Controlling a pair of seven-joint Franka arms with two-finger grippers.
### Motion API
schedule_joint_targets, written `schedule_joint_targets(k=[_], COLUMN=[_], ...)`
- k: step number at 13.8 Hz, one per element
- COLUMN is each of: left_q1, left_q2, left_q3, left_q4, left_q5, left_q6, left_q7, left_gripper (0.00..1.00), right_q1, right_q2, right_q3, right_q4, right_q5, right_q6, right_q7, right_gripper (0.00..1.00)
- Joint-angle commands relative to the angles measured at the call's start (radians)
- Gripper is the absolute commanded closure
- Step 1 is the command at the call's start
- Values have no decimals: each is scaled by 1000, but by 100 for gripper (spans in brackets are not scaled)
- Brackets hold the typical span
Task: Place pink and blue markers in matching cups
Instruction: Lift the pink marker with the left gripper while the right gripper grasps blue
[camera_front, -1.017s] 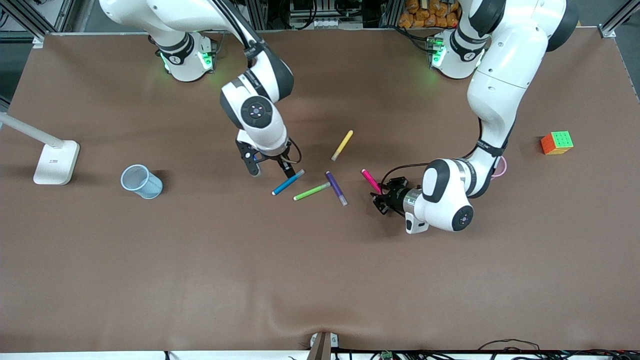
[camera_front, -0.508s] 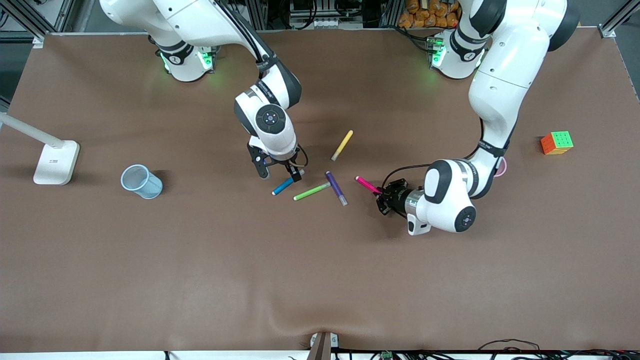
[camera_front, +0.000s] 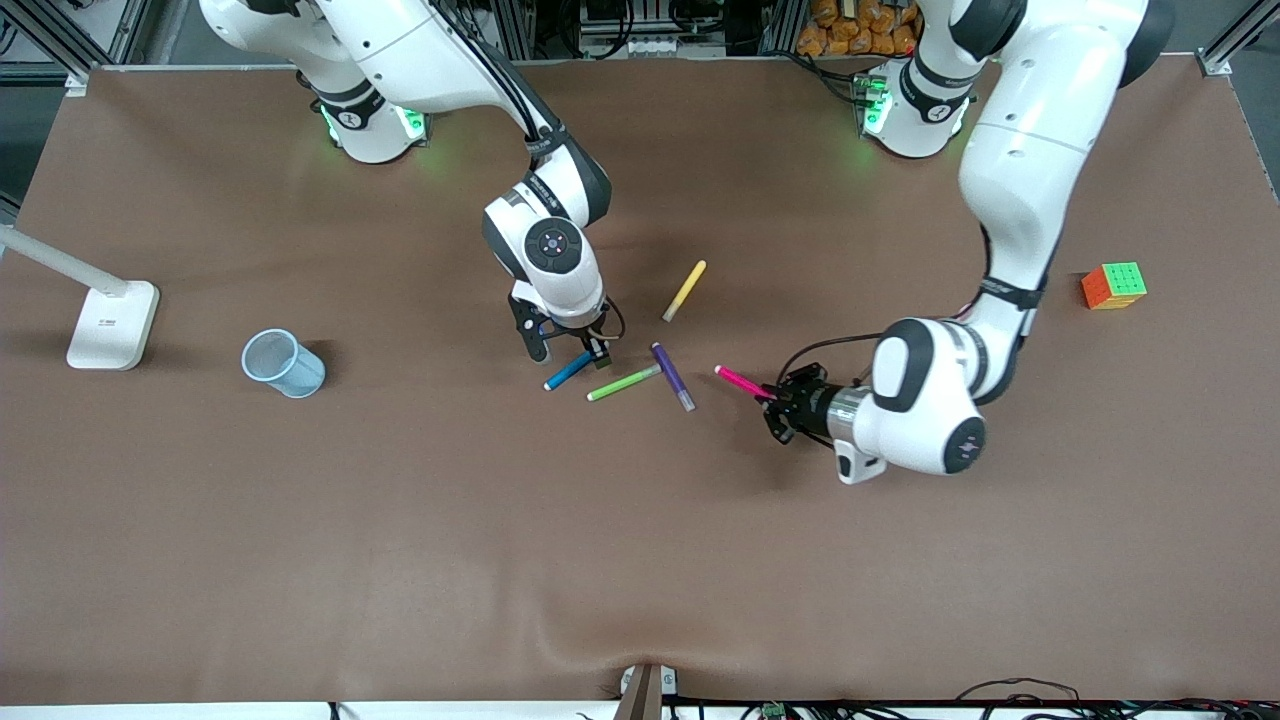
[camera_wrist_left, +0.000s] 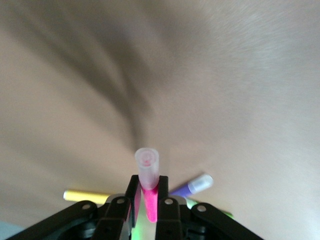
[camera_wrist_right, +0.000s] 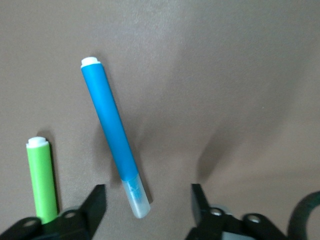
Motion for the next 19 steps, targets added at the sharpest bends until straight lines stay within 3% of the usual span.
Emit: schedule_joint_targets(k=[1, 3, 5, 7, 11, 17, 19], left_q1=[64, 112, 136, 136, 136, 136, 133], left_q2=[-87, -147, -178, -178, -198, -216, -253], left_q3=[4, 4, 4, 4, 5, 7, -6], left_q4=[7, 7, 23, 66, 83, 83, 83], left_q5=[4, 4, 11, 69, 97, 142, 207], left_q6=[-108, -134, -163, -239, -261, -261, -261], left_q7=[-6, -6, -6, -6, -7, -6, -3], left_gripper=[100, 100, 100, 100, 100, 100, 100], right_q1=[18, 29, 30, 30, 12, -71, -105], right_q2=[34, 44, 44, 44, 23, -43, -83], right_q3=[-11, -11, -11, -11, -12, -12, -11], right_q4=[34, 36, 36, 36, 40, 117, 118], right_q5=[-11, -13, -18, -30, -30, -24, -15], right_q6=[6, 29, 29, 29, -6, -348, -452], right_q7=[24, 26, 24, 17, 15, -83, -152], right_gripper=[43, 48, 62, 99, 100, 100, 100])
